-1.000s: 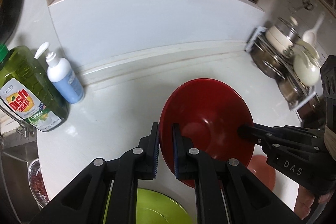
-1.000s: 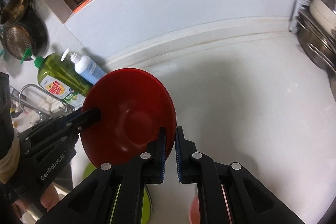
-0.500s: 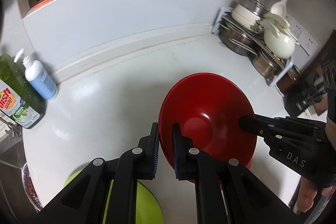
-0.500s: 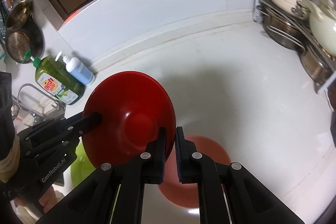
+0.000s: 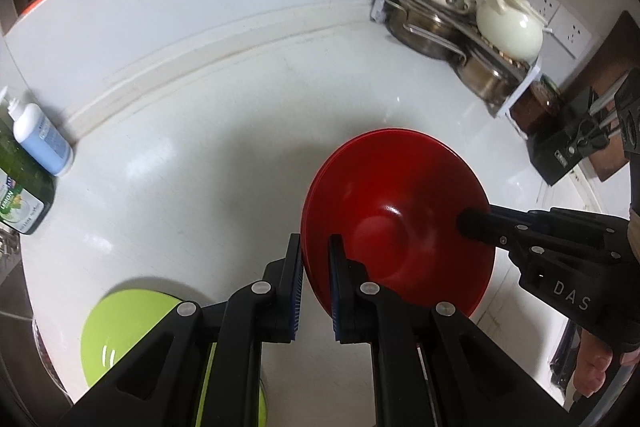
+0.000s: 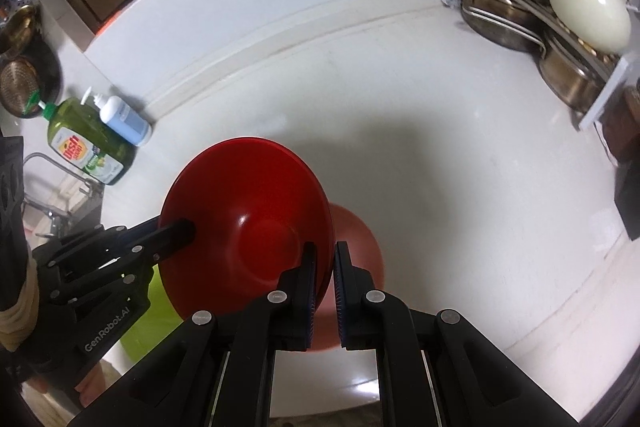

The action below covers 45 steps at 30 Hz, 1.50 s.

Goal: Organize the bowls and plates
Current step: 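Lift the red bowl with both tools and carry it over the pink bowl, then lower the red bowl into the pink bowl and open both tools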

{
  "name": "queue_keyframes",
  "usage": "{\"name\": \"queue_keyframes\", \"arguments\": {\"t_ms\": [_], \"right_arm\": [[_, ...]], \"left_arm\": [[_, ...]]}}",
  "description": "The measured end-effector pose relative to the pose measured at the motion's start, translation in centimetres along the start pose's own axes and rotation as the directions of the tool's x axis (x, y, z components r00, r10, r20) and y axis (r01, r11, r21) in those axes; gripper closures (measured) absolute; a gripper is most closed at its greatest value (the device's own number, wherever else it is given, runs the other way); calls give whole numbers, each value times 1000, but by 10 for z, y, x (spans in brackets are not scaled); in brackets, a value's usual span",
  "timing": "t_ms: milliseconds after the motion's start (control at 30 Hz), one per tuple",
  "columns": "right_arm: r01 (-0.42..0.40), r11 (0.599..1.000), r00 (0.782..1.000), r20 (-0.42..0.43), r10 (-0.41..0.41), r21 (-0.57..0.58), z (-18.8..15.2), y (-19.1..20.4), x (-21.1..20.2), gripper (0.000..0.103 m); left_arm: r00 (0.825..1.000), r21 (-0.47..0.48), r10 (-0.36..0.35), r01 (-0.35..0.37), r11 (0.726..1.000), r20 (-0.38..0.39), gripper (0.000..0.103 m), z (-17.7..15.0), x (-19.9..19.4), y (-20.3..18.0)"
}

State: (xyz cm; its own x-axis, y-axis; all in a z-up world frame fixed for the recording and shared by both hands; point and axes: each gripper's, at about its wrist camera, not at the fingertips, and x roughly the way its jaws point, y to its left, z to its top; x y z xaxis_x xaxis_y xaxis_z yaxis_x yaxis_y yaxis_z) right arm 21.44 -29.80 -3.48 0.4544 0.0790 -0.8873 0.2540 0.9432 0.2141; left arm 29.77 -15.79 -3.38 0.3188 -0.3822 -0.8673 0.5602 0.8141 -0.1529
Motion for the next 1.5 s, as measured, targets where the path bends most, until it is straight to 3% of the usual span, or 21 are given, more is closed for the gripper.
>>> {"name": "queue_keyframes", "arguments": {"t_ms": [633, 1167, 1267, 1333, 1367, 1500], "right_arm": [[13, 1000, 993, -115, -13, -9, -18, -27, 35, 93], [14, 1000, 990, -140, -17, -18, -22, -25, 48, 92], [9, 1000, 990, -137, -12, -23, -22, -25, 48, 89], [15, 999, 991, -132, -20, -37, -22, -24, 47, 72], [22, 999, 993, -117, -26, -38, -22, -24, 44, 68], [33, 999, 996, -80, -35, -28, -22, -25, 36, 67]], "left_arm": [[991, 12, 30, -29, 1000, -127, 91, -21, 46, -16], [988, 10, 37, -36, 999, -148, 86, -22, 54, -19], [989, 19, 43, -41, 999, -143, 81, -22, 53, -20], [989, 21, 51, -49, 999, -135, 70, -22, 51, -20], [990, 24, 54, -52, 998, -127, 69, -22, 49, -20], [994, 11, 48, -48, 999, -98, 62, -20, 39, -15]]}}
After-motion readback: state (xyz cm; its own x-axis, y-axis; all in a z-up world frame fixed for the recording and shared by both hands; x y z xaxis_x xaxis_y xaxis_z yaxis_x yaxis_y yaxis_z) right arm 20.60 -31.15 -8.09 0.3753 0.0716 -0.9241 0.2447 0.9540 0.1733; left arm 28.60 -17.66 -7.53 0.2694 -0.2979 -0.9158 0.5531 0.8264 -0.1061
